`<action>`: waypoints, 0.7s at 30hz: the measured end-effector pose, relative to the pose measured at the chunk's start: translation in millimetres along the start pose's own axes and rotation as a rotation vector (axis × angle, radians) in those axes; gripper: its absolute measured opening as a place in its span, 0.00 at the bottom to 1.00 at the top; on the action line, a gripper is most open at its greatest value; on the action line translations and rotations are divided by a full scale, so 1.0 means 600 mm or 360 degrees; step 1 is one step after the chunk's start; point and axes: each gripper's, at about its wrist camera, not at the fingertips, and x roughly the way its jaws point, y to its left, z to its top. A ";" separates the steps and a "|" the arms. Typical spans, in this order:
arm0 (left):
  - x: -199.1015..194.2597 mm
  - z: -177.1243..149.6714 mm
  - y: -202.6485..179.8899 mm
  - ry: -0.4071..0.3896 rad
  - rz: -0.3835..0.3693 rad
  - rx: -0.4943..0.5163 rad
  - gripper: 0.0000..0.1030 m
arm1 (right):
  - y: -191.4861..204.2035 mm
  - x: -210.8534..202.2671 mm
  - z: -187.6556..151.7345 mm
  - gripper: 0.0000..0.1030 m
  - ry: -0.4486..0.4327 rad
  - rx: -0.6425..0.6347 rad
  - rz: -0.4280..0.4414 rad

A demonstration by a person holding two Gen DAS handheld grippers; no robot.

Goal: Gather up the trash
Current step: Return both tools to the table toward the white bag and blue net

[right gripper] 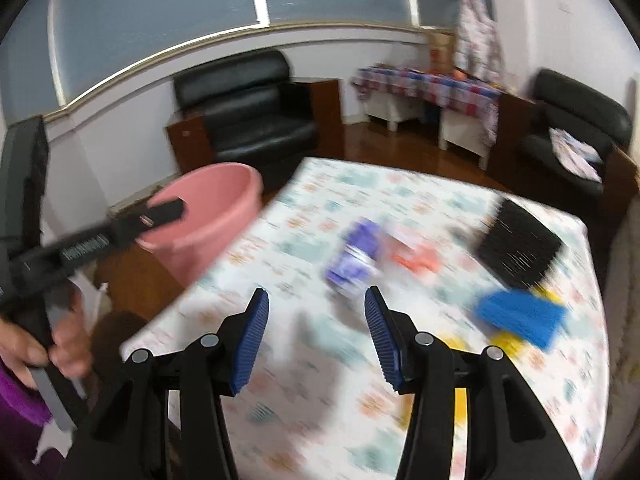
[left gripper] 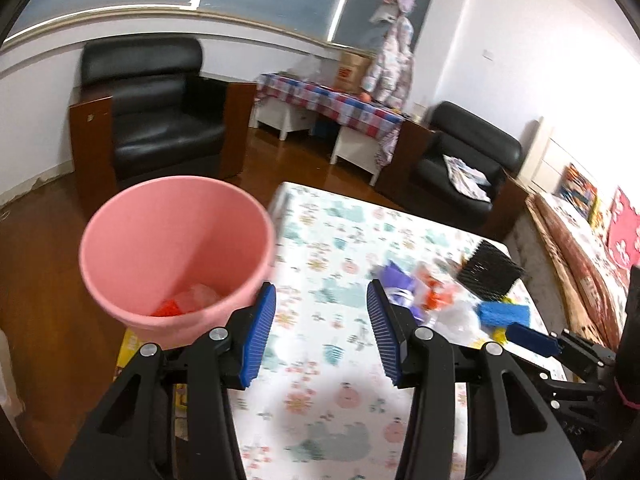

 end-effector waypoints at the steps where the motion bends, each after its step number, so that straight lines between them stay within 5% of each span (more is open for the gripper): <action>1: 0.002 -0.001 -0.012 0.0006 -0.0019 0.0018 0.46 | -0.017 -0.004 -0.009 0.48 0.0013 0.0036 -0.0016; 13: 0.045 -0.021 -0.143 0.0121 -0.0219 0.0232 0.46 | -0.167 -0.049 -0.067 0.48 -0.0002 0.0344 -0.0171; 21: 0.088 -0.040 -0.209 0.0211 -0.0234 0.0330 0.46 | -0.218 -0.059 -0.071 0.48 -0.0048 0.0442 -0.0208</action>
